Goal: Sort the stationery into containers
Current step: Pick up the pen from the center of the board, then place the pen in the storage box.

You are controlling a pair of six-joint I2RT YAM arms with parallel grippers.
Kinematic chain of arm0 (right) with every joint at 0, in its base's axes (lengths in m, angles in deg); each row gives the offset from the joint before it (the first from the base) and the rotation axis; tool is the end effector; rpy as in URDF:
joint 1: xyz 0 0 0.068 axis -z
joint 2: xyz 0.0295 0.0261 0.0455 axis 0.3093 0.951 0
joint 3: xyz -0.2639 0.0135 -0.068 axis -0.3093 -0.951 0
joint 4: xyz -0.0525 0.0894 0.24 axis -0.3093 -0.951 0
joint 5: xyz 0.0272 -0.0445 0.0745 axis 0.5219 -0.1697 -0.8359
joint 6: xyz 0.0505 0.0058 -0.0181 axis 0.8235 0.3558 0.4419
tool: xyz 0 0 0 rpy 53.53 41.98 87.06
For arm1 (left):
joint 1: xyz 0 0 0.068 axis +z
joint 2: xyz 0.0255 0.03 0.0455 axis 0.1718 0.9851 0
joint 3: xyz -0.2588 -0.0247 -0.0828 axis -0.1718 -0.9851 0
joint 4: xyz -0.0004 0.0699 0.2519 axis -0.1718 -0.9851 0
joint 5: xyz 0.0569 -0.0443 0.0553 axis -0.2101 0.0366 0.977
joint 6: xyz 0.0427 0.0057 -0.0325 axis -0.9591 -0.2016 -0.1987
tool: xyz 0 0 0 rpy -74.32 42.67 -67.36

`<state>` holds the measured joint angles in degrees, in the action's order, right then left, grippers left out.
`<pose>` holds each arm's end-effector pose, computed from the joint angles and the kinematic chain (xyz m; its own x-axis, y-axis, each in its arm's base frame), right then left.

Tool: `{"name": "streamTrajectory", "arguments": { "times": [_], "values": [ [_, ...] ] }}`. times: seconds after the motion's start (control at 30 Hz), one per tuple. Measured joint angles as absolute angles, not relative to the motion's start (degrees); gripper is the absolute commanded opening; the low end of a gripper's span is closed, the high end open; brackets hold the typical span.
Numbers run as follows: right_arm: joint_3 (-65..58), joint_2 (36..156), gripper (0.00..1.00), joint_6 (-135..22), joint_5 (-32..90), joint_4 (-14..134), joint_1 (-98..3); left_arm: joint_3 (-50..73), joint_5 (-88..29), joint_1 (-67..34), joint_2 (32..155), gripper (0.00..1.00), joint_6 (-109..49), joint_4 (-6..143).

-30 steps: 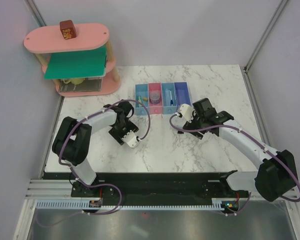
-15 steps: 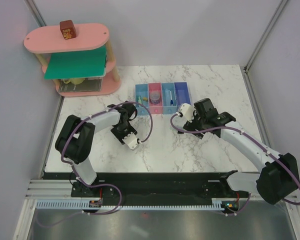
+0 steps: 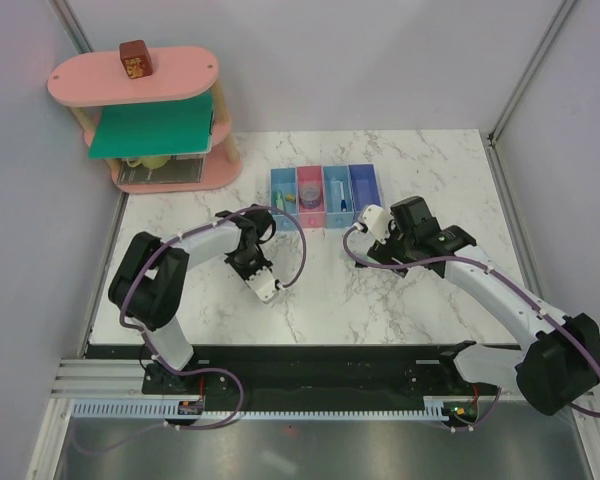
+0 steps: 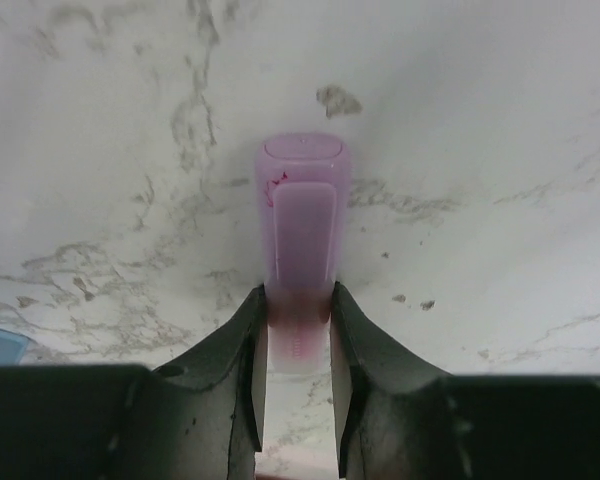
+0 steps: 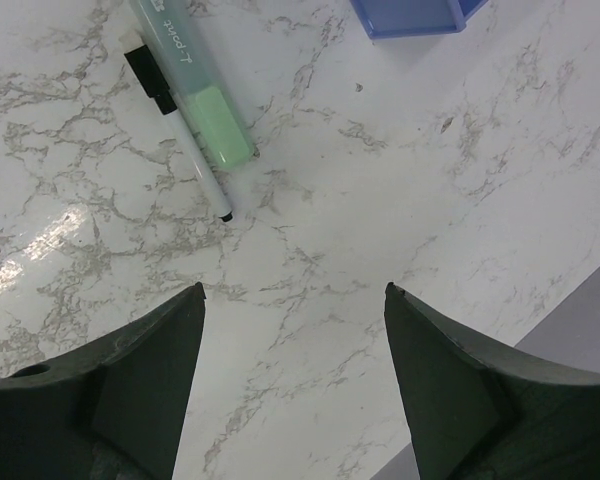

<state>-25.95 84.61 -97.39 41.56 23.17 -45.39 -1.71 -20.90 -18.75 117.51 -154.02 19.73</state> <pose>0.2186 0.1096 0.2608 -0.3624 -0.8201 -0.4429 -0.7450 0.5404 -0.3911 0.2578 -0.1404 0.1525 0.7759 0.6303 0.0253 0.6291 -0.7761 0.0428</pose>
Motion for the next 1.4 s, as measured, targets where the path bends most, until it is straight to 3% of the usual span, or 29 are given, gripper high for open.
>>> {"name": "streamTrajectory", "arguments": {
  "times": [0.17, 0.47, 1.0, 1.4],
  "values": [
    [-26.7, 84.6, 0.81, -96.9, 41.6, 24.1, -45.4, 2.6, -32.2, -19.9, 116.3, 0.02, -148.6, 11.9],
    [-31.1, 84.4, 0.83, -96.7, 42.1, 24.6, -45.3, 25.4, -52.1, -20.4, 115.5, 0.02, -126.7, 6.1],
    [-37.5, 78.4, 0.84, -92.3, 42.5, 28.4, -43.5, 65.8, -67.2, -20.3, 150.0, 0.02, -83.0, 13.6],
    [-38.5, 78.4, 0.84, -91.6, 42.8, 30.1, -43.5, 69.1, -74.1, -20.2, 154.1, 0.02, -60.2, 34.1]
  ]
}}
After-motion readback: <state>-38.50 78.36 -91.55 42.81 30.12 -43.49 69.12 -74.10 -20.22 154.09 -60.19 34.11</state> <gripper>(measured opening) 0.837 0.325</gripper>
